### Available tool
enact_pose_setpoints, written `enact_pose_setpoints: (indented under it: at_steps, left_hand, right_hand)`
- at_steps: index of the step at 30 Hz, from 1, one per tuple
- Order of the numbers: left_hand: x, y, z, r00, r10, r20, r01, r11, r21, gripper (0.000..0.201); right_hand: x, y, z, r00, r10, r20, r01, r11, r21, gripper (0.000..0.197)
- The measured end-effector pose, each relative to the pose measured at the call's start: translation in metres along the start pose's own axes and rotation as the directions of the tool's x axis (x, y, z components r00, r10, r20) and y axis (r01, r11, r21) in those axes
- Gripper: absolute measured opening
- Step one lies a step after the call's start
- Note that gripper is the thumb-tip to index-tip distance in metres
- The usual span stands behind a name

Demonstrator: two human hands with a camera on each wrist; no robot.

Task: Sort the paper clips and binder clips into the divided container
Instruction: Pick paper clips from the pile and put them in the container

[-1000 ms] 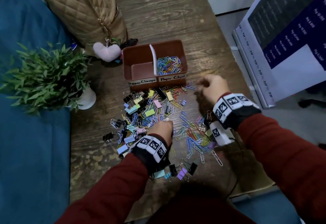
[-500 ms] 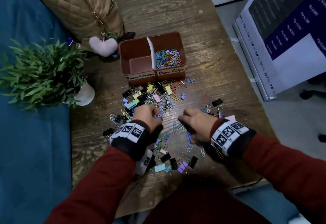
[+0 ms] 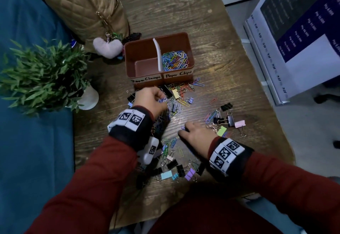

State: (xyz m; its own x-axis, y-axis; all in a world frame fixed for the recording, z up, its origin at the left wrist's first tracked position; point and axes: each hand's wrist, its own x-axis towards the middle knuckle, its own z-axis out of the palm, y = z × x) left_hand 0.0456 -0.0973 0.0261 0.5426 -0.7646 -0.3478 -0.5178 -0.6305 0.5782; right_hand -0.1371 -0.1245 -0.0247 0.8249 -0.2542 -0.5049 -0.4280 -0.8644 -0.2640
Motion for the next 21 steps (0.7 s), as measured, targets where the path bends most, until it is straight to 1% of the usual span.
enact_pose_setpoints:
  at_steps: [3,7,10,12,14,16,17,19,21]
  left_hand:
    - [0.022,0.026,-0.015,0.997,0.057,-0.047,-0.059,0.997,-0.041,0.012]
    - [0.060,0.063,-0.028,0.974,0.167,-0.155,-0.161,0.986,0.052,0.009]
    - [0.084,0.076,-0.026,0.971,0.157,-0.180,-0.142,0.986,0.091,0.012]
    - [0.093,0.075,-0.022,0.977,0.135,-0.163,-0.124,0.990,0.073,0.020]
    - [0.094,0.070,-0.020,0.981,0.125,-0.151,-0.119,0.992,0.049,0.031]
    - [0.085,0.061,-0.023,0.977,0.131,-0.171,-0.128,0.991,0.029,0.032]
    - [0.077,0.055,-0.025,0.973,0.139,-0.187,-0.137,0.990,0.024,0.030]
    - [0.059,0.040,-0.030,0.968,0.134,-0.210,-0.136,0.991,0.006,0.024]
    - [0.039,0.023,-0.032,0.974,0.090,-0.208,-0.098,0.995,-0.028,0.015]
  right_hand:
    - [-0.006,-0.004,0.011,0.999,0.010,-0.046,-0.006,0.997,0.070,0.038]
    - [-0.014,-0.003,0.018,0.997,0.039,-0.070,-0.028,0.988,0.153,0.031]
    - [-0.012,0.000,0.015,0.995,0.061,-0.073,-0.046,0.979,0.198,0.025]
    - [-0.009,0.006,0.013,0.992,0.104,-0.077,-0.078,0.955,0.286,0.023]
    - [-0.006,0.014,0.011,0.981,0.172,-0.095,-0.124,0.918,0.377,0.024]
    - [-0.004,0.022,-0.001,0.966,0.235,-0.112,-0.154,0.862,0.483,0.021]
    - [-0.002,0.026,-0.011,0.956,0.268,-0.119,-0.159,0.816,0.556,0.020]
    - [0.004,0.031,-0.040,0.935,0.320,-0.151,-0.129,0.707,0.695,0.020]
    - [0.015,0.038,-0.075,0.902,0.362,-0.233,-0.052,0.628,0.776,0.028]
